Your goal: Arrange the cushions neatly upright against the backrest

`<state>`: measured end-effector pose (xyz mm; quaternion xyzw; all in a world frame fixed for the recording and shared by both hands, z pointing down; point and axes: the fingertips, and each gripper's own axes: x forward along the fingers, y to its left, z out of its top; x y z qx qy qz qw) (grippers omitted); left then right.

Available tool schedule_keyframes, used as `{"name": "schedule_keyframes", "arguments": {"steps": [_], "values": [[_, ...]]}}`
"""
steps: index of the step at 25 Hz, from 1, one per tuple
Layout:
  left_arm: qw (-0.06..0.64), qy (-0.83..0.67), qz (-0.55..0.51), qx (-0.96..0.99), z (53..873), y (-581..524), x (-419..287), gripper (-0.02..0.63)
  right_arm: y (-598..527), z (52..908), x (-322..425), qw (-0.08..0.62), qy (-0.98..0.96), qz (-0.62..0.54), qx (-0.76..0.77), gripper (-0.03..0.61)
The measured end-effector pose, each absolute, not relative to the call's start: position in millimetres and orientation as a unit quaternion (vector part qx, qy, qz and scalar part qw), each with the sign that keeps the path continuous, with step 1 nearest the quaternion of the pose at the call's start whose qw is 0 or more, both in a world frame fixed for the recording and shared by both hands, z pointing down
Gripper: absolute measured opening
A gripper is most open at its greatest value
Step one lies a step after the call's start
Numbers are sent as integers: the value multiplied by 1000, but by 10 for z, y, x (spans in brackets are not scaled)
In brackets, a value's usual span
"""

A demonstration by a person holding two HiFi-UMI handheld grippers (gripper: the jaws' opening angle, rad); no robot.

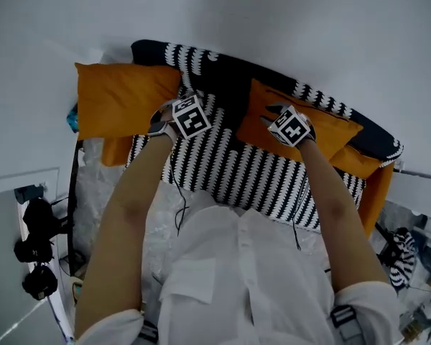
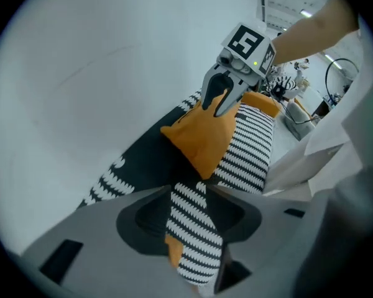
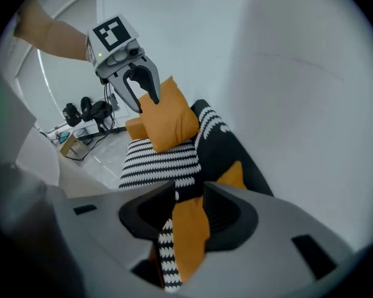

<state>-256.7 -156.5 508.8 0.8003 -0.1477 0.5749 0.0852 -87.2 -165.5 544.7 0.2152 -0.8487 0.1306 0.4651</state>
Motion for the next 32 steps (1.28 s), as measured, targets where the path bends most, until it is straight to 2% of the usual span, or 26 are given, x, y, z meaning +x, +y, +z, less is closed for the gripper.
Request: {"name": "schedule_keyframes", "arguments": {"steps": [6, 10, 16, 22, 29, 32], "values": [[111, -195, 608, 761, 5141, -1618, -4098, 193, -1939, 5446, -2269, 448, -875, 97, 155, 204], [117, -228, 641, 724, 5232, -1802, -5199, 257, -2140, 5584, -3159, 439, -885, 91, 126, 242], [88, -261, 675, 685, 5269, -2321, -6484, 280, -2525, 5889, -4185, 442, -887, 76, 110, 280], [22, -236, 705, 669, 5417, -2826, -7174, 319, -2917, 6254, -4827, 450, -886, 42, 106, 302], [-15, -213, 736, 642, 5665, -3257, -7539, 338, -3289, 6669, -5107, 456, -882, 46, 112, 318], [-28, -202, 742, 639, 5732, -3372, -7596, 374, -3390, 6851, -5241, 458, -883, 26, 98, 327]]}}
